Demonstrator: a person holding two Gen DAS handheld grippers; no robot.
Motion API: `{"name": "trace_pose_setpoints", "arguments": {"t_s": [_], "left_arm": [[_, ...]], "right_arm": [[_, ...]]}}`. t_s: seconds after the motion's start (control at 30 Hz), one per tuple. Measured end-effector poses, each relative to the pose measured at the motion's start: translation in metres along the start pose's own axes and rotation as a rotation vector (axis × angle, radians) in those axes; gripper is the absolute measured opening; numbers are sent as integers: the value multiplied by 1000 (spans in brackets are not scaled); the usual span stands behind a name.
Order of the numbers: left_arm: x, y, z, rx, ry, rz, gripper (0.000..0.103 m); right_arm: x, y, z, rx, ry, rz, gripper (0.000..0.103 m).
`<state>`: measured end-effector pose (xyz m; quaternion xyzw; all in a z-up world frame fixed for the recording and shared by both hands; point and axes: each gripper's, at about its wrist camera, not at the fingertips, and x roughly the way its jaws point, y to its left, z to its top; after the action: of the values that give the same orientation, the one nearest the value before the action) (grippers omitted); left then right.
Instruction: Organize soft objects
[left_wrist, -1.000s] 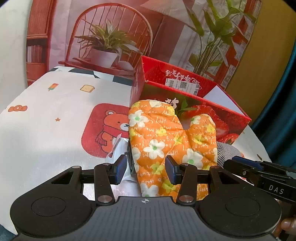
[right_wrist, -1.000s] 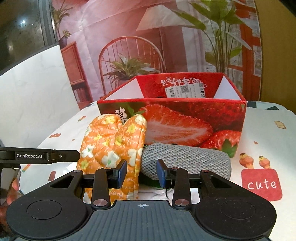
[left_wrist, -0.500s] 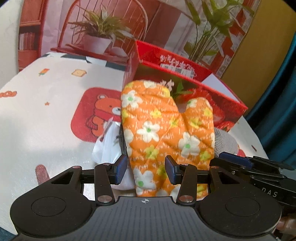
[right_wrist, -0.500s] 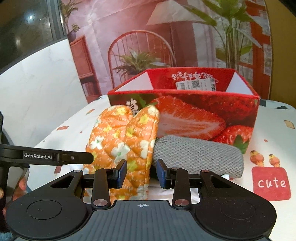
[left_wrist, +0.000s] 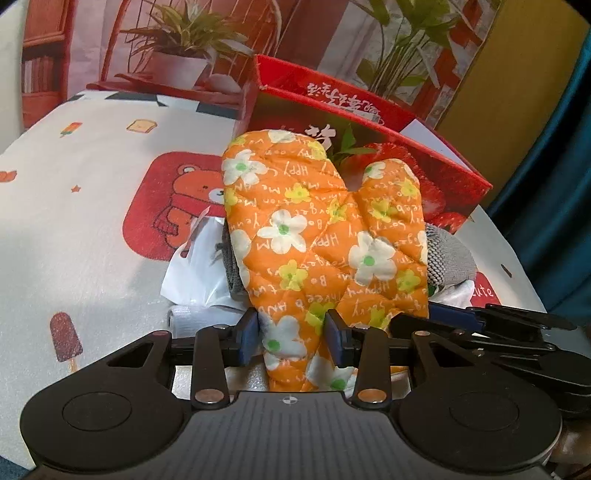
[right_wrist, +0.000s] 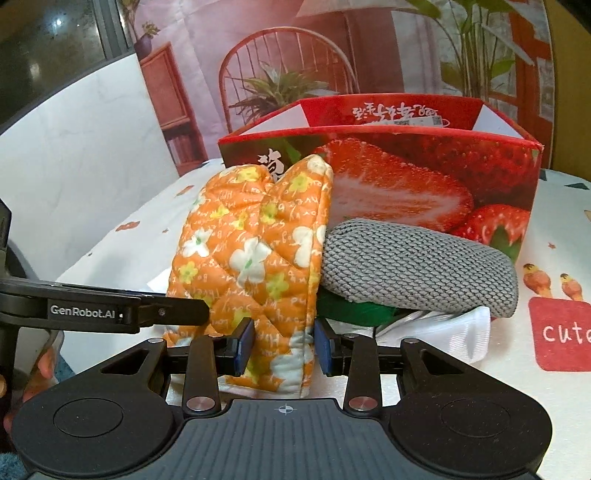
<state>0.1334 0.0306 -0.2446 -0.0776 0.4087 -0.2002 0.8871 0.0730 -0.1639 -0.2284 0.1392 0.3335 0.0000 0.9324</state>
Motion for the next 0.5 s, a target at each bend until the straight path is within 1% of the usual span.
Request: {"name": "trace_pose_setpoints", "arguments": {"t_s": [0.03,0.1,0.17,0.23,0.33,0.4,0.5], "left_arm": [[2,1,0,-7,11,0,41],[6,5,-1,-27,25,3,41],[9,7,-1,-40,27,-5,41],[8,5,-1,-27,22,-19,26],[2,-2,-1,22,-3,-20,16],[-5,-5,-2,29,-28,-31,13],[-16,-7,1,24,-75,-51,13]], "right_arm": [[0,0,0,-1,-2,-1,26],[0,0,1,-6,0,-9,22],[0,0,1,-4,4,-11,20],[1,0,1,-9,5,-15,18],[0,1,1,-22,4,-22,15],[-3,4,2,-44,-11,-21,14],[-13,9,4,-80,-61,-10,13]]}}
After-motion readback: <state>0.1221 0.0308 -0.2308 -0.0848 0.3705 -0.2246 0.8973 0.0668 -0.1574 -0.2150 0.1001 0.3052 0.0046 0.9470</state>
